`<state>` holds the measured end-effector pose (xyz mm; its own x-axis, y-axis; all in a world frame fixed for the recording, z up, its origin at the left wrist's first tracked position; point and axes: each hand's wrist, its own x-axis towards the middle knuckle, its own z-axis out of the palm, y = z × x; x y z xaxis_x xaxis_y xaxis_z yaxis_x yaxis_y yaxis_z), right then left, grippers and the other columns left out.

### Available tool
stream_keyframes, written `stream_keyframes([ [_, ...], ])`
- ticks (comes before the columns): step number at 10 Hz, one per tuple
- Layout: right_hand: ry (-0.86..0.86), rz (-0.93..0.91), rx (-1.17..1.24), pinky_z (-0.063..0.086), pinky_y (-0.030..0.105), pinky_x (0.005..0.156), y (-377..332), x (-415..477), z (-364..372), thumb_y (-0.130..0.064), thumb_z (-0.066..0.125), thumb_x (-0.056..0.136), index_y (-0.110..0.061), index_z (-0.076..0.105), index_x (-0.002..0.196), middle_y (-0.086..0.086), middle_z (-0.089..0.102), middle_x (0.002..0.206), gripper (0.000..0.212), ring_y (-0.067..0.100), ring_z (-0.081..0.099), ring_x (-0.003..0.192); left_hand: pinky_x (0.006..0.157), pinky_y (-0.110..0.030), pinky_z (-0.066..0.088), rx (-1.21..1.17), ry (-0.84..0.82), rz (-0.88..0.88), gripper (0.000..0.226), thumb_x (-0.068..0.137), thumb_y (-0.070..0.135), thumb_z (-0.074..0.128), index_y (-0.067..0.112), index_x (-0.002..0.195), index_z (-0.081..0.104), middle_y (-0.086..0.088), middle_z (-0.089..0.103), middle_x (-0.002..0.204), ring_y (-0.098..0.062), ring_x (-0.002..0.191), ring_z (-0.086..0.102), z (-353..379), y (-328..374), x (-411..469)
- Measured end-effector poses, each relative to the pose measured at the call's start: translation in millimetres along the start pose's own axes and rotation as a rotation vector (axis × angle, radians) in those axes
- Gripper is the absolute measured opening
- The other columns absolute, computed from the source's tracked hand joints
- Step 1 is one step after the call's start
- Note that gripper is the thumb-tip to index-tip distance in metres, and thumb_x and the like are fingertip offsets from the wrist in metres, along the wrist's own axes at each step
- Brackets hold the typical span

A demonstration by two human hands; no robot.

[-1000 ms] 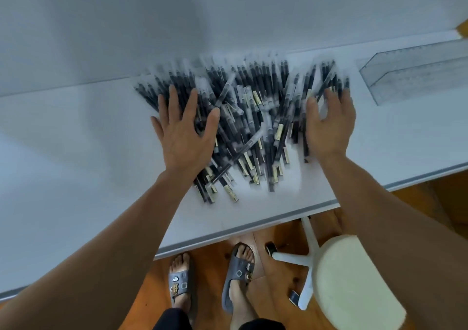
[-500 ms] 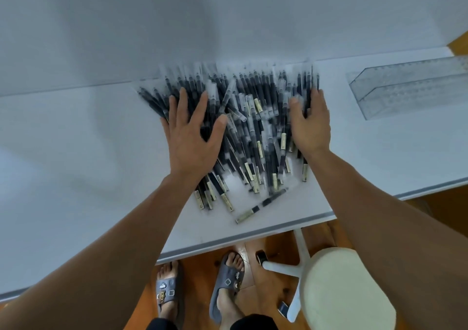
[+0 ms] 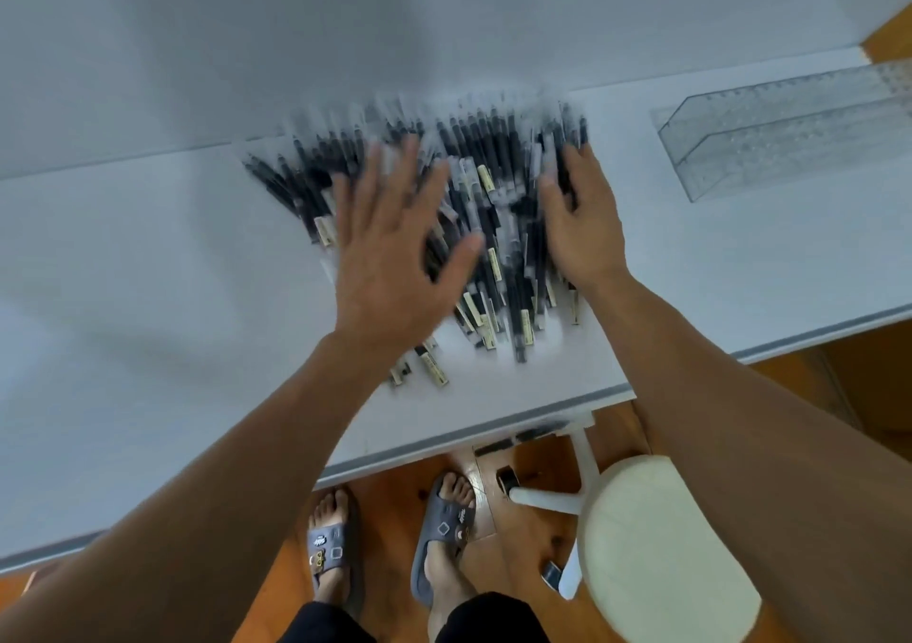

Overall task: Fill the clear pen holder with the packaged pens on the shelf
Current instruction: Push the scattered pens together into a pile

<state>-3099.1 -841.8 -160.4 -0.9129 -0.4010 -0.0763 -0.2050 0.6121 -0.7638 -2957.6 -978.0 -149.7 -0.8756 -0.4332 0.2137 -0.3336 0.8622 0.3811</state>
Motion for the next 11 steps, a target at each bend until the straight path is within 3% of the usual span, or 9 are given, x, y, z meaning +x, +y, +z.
stream_keyframes([
  [1, -0.014, -0.010, -0.051, 0.012, 0.036, 0.123, 2.3, -4.2, 0.8, -0.039, 0.040, 0.104, -0.015, 0.030, 0.153, 0.005, 0.015, 0.163, 0.055, 0.017, 0.009, 0.150, 0.119, -0.053, -0.002, 0.100, -0.074, 0.021, 0.068, 0.095, 0.064, 0.027, 0.028, 0.153, 0.022, -0.003, 0.006, 0.163, -0.026, 0.150, -0.003, 6.2, 8.8, 9.1],
  [2, -0.015, -0.003, -0.073, 0.008, 0.035, 0.123, -0.7, -3.3, 3.6, -0.040, 0.039, 0.104, -0.017, 0.028, 0.153, 0.004, 0.014, 0.163, 0.056, 0.018, 0.007, 0.151, 0.119, -0.054, -0.002, 0.109, -0.139, -0.162, 0.066, 0.096, 0.064, 0.019, 0.032, 0.154, 0.014, -0.001, 0.000, 0.163, -0.026, 0.149, -0.007, 8.3, -10.8, 19.6],
  [3, -0.027, -0.045, -0.174, 0.002, 0.033, 0.120, -2.6, -7.4, 11.5, -0.043, 0.037, 0.103, -0.017, 0.025, 0.154, 0.006, 0.011, 0.164, 0.059, 0.022, 0.001, 0.151, 0.119, -0.053, -0.002, 0.095, -0.187, -0.132, 0.066, 0.096, 0.064, 0.018, 0.034, 0.154, 0.009, 0.001, -0.004, 0.163, -0.024, 0.149, -0.009, 12.1, -17.9, 16.4],
  [8, -0.056, -0.046, -0.294, 0.002, 0.036, 0.122, -1.1, -6.9, 12.8, -0.046, 0.032, 0.103, -0.019, 0.019, 0.155, 0.006, 0.010, 0.164, 0.060, 0.025, 0.000, 0.151, 0.120, -0.051, -0.004, 0.106, -0.166, -0.121, 0.066, 0.096, 0.063, 0.017, 0.035, 0.154, 0.005, 0.002, -0.006, 0.163, -0.024, 0.149, -0.009, 16.5, -17.2, 14.3],
  [11, -0.080, -0.023, -0.305, 0.012, 0.037, 0.121, -9.3, -17.3, -1.8, -0.043, 0.040, 0.102, -0.019, 0.025, 0.154, 0.005, 0.016, 0.163, 0.060, 0.024, 0.007, 0.151, 0.119, -0.053, -0.004, 0.156, -0.246, -0.123, 0.067, 0.096, 0.065, 0.016, 0.034, 0.154, 0.007, -0.002, -0.008, 0.163, -0.028, 0.149, -0.010, 6.7, -14.5, 20.9],
])
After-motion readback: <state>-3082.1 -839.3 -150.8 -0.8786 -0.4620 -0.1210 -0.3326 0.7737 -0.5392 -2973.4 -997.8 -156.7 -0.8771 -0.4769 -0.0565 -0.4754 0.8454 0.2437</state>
